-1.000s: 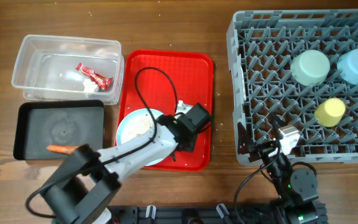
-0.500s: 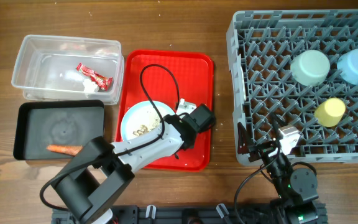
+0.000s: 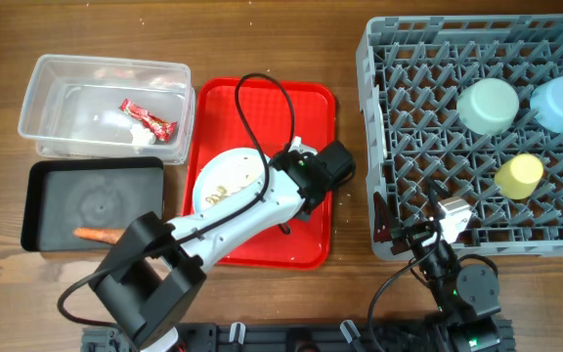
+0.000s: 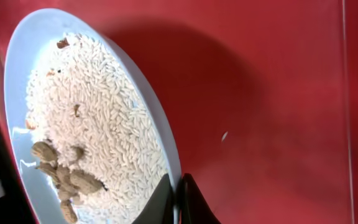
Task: Sort waste into correct bins and load items into the dishwasher rack
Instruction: 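Slide the plate left off the red tray toward the black tray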
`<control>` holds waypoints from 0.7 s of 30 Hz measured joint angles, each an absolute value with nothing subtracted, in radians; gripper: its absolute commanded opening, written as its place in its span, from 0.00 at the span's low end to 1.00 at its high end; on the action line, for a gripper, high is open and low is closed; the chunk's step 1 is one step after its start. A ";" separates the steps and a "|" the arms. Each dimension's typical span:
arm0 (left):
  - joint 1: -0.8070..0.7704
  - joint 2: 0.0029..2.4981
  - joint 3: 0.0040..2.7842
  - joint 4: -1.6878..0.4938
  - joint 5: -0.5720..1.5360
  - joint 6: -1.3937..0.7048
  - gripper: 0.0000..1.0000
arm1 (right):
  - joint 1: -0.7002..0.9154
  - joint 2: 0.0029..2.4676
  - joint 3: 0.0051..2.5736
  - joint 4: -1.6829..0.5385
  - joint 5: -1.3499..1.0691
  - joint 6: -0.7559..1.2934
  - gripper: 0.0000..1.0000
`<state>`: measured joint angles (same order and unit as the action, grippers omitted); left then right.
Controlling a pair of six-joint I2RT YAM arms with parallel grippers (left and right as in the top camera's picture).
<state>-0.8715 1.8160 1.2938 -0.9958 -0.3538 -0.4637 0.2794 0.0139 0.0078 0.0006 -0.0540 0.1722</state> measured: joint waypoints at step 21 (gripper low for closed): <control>-1.016 1.816 1.383 -1.411 -0.588 -0.619 0.04 | 0.279 0.014 0.008 0.001 -0.054 0.172 1.00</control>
<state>-1.0157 1.8160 1.3834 -1.4109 -0.5884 -0.6186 0.2794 0.0139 0.0078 0.0006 -0.0544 0.1722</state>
